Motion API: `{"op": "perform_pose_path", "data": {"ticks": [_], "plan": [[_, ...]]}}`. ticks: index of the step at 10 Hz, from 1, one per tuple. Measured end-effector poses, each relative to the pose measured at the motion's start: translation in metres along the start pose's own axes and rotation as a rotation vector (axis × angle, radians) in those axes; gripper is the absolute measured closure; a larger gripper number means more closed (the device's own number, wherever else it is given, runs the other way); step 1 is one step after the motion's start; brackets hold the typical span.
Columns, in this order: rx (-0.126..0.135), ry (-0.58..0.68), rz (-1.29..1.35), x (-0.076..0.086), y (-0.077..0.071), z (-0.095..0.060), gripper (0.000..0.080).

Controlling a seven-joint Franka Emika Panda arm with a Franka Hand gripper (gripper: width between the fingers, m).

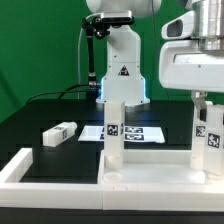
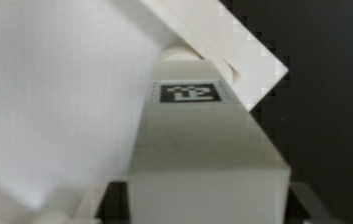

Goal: Assemble desk

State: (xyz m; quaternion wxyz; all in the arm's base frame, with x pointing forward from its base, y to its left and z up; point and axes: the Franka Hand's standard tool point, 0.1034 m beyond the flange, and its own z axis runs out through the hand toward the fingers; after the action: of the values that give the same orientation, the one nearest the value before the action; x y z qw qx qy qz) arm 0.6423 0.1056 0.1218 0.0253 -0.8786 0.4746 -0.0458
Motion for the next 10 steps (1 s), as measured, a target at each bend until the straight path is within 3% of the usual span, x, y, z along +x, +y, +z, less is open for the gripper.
{"op": "perform_pose_path", "data": {"ticks": [2,6,7,8,9,10], "plan": [[0.02,-0.014,0.259,0.0041,0.004,0.0012,0.0512],[0.018,-0.013,0.474,0.0035,0.0062,0.001,0.0511],[0.018,-0.012,0.45,0.0034,0.0063,0.0018,0.0359],[0.01,-0.015,0.372,0.0035,0.0072,0.0016,0.0359],[-0.038,-0.051,0.175,0.0028,0.0099,-0.0005,0.0231],[-0.047,-0.067,0.048,0.0023,0.0036,0.002,0.0231]]}}
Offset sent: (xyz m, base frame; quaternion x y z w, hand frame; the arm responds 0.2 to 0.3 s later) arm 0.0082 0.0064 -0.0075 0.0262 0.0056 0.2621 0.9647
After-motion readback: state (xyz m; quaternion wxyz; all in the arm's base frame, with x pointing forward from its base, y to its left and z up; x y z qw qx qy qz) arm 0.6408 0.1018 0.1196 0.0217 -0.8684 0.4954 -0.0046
